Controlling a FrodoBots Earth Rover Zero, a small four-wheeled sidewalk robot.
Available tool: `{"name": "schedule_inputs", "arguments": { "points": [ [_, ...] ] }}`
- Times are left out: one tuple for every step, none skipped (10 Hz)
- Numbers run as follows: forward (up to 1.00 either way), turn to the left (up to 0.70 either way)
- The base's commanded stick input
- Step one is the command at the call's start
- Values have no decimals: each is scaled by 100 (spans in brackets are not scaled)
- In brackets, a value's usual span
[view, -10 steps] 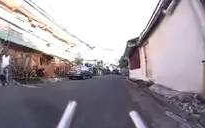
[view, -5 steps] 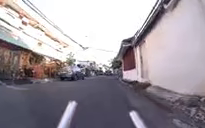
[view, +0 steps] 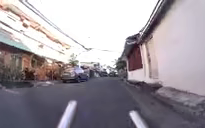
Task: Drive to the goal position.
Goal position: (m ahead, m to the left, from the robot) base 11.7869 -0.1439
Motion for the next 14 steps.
{"name": "schedule_inputs", "arguments": {
  "points": [
    [85,0],
    [85,0],
    [85,0],
    [85,0],
    [85,0],
    [85,0],
    [85,0],
    [85,0],
    [85,0],
    [85,0],
    [85,0],
    [85,0],
    [85,0],
    [85,0]
  ]
}}
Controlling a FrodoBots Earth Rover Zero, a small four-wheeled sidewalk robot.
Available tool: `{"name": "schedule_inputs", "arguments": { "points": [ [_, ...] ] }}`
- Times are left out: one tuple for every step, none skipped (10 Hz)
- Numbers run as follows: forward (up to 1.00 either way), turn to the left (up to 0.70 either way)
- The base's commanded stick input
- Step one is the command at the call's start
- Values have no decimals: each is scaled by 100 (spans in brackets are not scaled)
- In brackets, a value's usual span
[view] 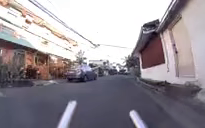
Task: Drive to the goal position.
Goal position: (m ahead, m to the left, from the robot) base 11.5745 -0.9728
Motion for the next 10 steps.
{"name": "schedule_inputs", "arguments": {
  "points": [
    [85,0],
    [85,0],
    [85,0],
    [85,0],
    [85,0],
    [85,0],
    [85,0],
    [85,0],
    [85,0],
    [85,0]
  ]
}}
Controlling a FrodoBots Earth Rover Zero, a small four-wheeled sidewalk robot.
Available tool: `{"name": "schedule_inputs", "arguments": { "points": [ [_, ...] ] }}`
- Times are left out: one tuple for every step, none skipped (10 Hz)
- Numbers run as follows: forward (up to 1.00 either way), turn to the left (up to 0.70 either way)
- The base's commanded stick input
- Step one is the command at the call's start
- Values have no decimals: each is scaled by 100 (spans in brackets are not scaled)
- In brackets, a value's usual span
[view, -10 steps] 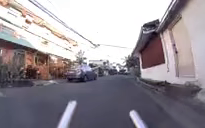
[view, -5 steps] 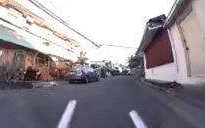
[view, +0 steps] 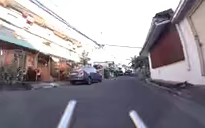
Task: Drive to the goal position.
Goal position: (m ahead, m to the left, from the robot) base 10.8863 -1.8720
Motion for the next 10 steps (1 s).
{"name": "schedule_inputs", "arguments": {
  "points": [
    [85,0],
    [85,0],
    [85,0],
    [85,0],
    [85,-24],
    [85,-34],
    [85,-34],
    [85,-34],
    [85,-34],
    [85,-34]
  ]
}}
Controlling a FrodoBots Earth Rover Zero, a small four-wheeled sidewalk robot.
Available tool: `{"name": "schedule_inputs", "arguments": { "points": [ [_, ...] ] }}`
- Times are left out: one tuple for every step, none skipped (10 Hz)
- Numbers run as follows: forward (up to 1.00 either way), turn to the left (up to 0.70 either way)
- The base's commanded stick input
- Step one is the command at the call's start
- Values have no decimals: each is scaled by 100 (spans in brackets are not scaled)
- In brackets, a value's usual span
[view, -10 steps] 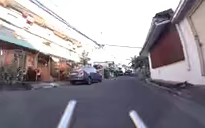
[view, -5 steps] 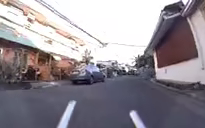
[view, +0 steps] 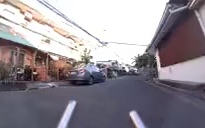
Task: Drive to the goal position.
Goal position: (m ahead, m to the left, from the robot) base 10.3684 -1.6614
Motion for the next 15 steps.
{"name": "schedule_inputs", "arguments": {
  "points": [
    [85,-34],
    [85,-34],
    [85,-34],
    [85,-34],
    [85,-34],
    [85,-34],
    [85,-34],
    [85,-34],
    [85,-34],
    [85,-34],
    [85,-34],
    [85,-34],
    [85,-34],
    [85,-34],
    [85,-34]
  ]
}}
